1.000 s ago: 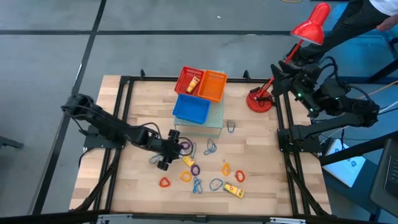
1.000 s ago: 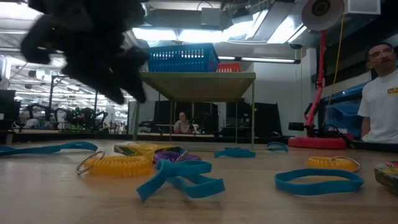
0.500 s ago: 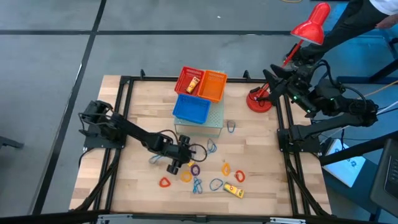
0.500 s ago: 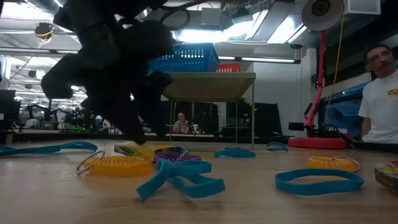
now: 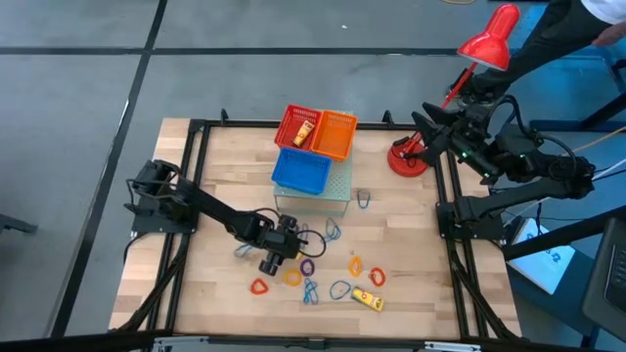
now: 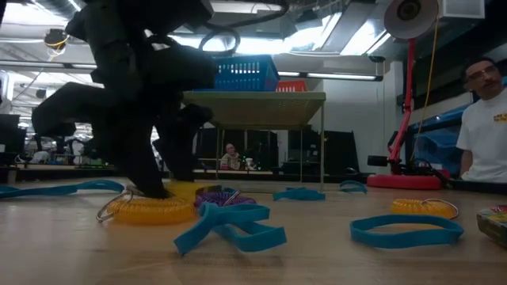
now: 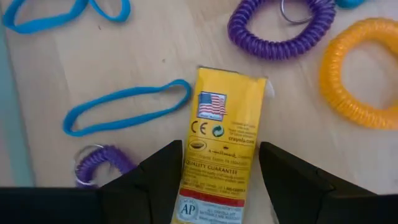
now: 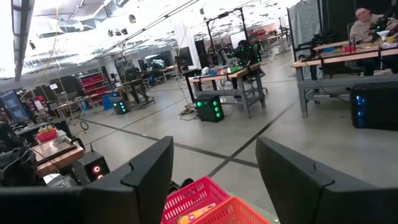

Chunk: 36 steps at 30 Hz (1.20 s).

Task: Pick & Place Office Desk Supplies
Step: Put the crayon box into the red basket on the shelf

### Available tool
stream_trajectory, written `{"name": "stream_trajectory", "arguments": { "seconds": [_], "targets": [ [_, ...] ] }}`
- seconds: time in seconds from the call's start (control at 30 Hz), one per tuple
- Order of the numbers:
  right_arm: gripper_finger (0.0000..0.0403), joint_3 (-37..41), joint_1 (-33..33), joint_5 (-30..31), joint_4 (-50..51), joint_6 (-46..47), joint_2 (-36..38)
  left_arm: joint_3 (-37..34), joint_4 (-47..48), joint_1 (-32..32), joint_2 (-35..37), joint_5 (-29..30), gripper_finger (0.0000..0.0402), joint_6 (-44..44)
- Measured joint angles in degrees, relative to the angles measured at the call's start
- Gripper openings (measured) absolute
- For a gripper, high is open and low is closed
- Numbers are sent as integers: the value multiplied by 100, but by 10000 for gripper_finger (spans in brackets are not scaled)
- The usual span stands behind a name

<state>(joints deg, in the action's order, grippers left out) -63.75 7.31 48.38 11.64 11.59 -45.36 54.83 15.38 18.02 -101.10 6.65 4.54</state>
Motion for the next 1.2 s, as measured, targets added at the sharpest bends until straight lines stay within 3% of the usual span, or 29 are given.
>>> {"name": "stream_trajectory", "arguments": {
  "seconds": [0.17,0.37,0.6,0.97,1.2],
  "targets": [
    [231,0,1,0,0,151,0,26,72,-17,-224,-398,166,-578],
    [231,0,1,0,0,147,-2,11,-44,28,-224,-340,118,-1026],
    [231,0,2,0,0,129,-4,-23,-85,-19,137,-412,115,-1380],
    [231,0,1,1,1,125,-4,-9,-498,-131,2058,-272,109,-2127],
    [231,0,0,20,0,129,-9,-7,-666,-166,3478,1073,110,-2594]
  ]
}}
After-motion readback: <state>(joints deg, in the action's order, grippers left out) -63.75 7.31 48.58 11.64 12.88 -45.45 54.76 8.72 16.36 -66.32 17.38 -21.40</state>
